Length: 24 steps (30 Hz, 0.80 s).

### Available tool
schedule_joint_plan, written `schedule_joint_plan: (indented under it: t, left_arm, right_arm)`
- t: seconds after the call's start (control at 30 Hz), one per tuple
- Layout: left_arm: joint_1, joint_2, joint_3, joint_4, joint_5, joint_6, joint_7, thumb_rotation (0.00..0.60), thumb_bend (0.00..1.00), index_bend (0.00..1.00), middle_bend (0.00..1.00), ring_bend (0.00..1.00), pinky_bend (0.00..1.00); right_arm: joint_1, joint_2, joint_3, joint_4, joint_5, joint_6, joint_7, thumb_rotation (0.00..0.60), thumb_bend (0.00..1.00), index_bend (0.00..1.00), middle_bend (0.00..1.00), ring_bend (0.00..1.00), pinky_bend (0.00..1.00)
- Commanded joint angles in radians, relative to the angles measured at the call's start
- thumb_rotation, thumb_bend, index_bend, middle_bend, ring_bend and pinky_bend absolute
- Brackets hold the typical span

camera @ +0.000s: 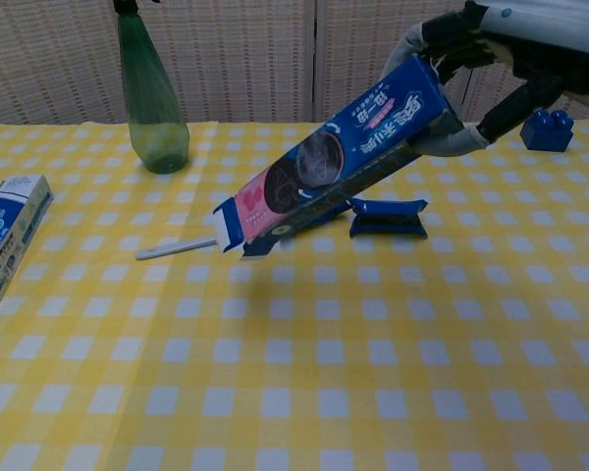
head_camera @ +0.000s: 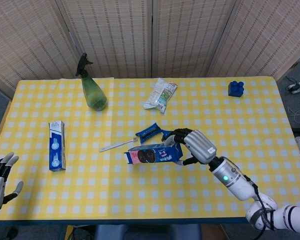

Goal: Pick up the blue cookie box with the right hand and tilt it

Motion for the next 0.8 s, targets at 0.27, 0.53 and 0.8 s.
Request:
schedule_joint_plan:
  t: [0.27,0.53,0.8]
  left_arm:
    - [-0.006,-0.004,-0.002,0.006,-0.004,-0.012,-0.001,0.6,0.33,0.19,0.12,0.14,0.09]
    - [-0.01,-0.005,-0.003,0.005,-0.004,-0.017,0.003,0.6,0.33,0.19,0.12,0.14,0.09]
    - [-0.021,-0.004,-0.012,0.006,-0.011,-0.028,0.011,0.6,0.33,0.19,0.12,0.14,0.09]
  right_arm:
    - [0.027,-0.046,-0.062,0.132,0.016,-0.104,0.205,0.6,0.26,0.11,0.26,0.27,0.35]
    - [0.0,-0.013,-0.084,0.151,0.013,-0.076,0.213,0.6,0.26,0.0,0.17,0.19,0.35]
    - [-0.087,0.083,-0.109,0.112,0.047,-0.005,0.075,0.6,0.26,0.0,0.18,0.19,0.35]
